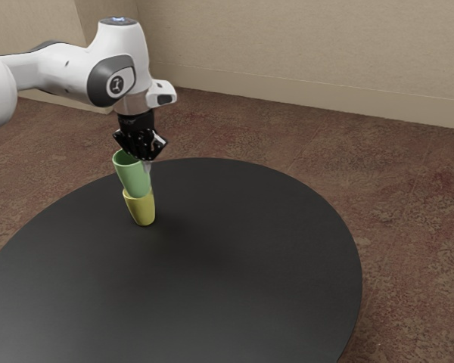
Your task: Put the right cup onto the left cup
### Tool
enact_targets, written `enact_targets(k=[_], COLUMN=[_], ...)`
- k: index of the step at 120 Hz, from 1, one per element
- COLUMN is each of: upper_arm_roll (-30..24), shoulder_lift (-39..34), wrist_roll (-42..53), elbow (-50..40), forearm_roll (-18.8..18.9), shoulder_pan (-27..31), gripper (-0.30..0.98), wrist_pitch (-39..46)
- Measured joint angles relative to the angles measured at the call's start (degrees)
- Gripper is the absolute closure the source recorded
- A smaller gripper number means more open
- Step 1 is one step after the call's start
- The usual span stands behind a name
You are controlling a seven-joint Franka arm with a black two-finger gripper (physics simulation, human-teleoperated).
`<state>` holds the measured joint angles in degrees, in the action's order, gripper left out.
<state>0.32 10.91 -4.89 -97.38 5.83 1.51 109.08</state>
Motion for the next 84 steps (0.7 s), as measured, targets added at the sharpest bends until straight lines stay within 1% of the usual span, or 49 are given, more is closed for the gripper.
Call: enact_targets(k=[19, 48, 84], upper_arm_roll=[2.37, 3.44, 3.6], shoulder_lift=[2.53, 8.07, 12.01], wrist_roll=[3.63, 8.83, 14.21], elbow=[3.97, 10.67, 13.37], forearm_roll=[0.34, 0.45, 0.24], shoulder_pan=[0.12, 0.32, 2.63], gripper=[0.78, 0.78, 0.78], wrist_pitch=[-0.7, -1.35, -1.51])
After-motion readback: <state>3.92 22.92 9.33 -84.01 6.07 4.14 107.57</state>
